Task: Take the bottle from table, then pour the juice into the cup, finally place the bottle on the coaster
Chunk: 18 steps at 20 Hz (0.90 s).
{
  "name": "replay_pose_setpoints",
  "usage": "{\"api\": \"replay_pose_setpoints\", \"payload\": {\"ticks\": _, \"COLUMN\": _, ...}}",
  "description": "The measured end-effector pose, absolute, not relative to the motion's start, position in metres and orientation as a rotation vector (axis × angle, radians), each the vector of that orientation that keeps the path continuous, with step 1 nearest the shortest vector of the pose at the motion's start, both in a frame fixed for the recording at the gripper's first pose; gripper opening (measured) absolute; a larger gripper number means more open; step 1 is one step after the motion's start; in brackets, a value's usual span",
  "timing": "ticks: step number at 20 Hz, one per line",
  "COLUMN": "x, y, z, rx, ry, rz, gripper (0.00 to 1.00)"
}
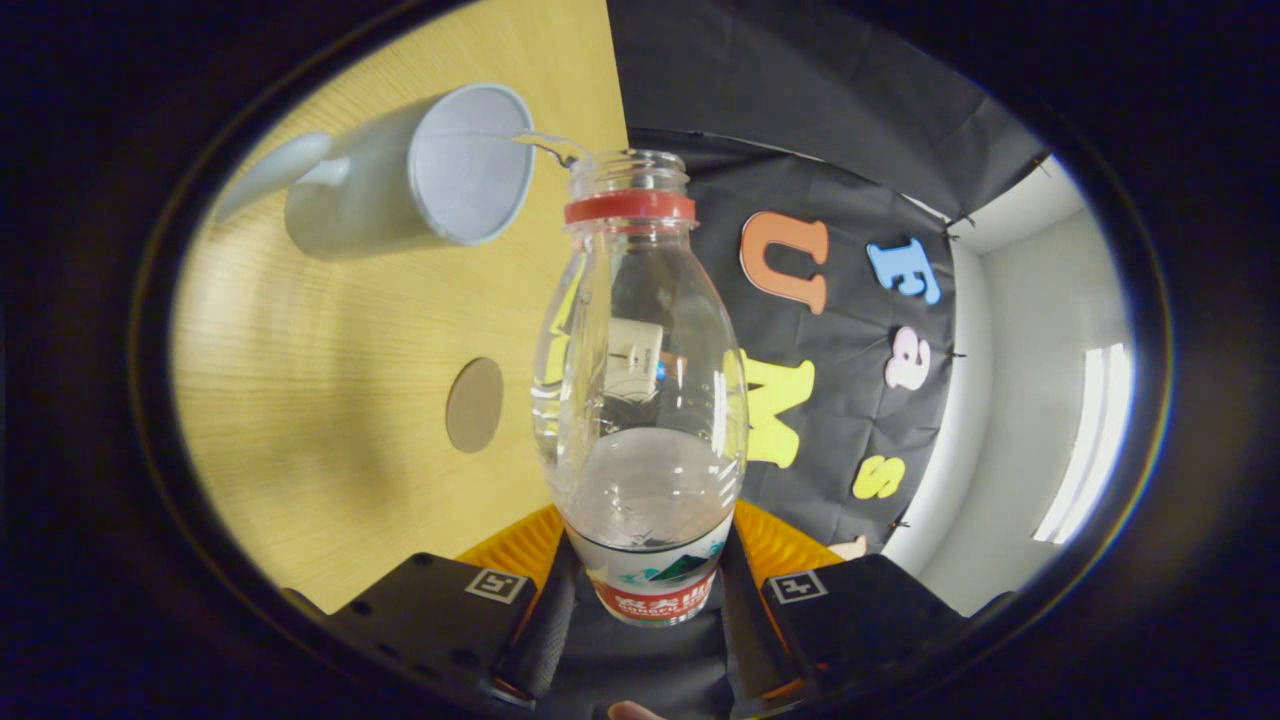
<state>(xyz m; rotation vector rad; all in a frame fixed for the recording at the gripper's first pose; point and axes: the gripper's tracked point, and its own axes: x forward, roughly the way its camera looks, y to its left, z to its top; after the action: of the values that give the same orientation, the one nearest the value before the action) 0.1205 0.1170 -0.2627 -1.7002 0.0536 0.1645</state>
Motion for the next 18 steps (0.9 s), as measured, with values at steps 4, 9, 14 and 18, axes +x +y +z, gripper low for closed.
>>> {"api": "replay_pose_setpoints", "payload": {"ticks": 4, "x": 0.120, "y": 0.119, "z": -0.261, "rx": -1.714, "ry": 0.049, "rz": 0.164, "gripper": 0.73}}
{"api": "replay_pose_setpoints", "payload": {"ticks": 9, "x": 0.122, "y": 0.120, "z": -0.259, "rx": -1.732, "ry": 0.044, "rz": 0.166, "gripper": 0.73}}
{"api": "replay_pose_setpoints", "payload": {"ticks": 14, "x": 0.120, "y": 0.119, "z": -0.252, "rx": -1.748, "ry": 0.039, "rz": 0.161, "gripper": 0.73}}
{"api": "replay_pose_setpoints", "payload": {"ticks": 18, "x": 0.123, "y": 0.122, "z": -0.246, "rx": -1.754, "ry": 0.032, "rz": 0.157, "gripper": 0.73}}
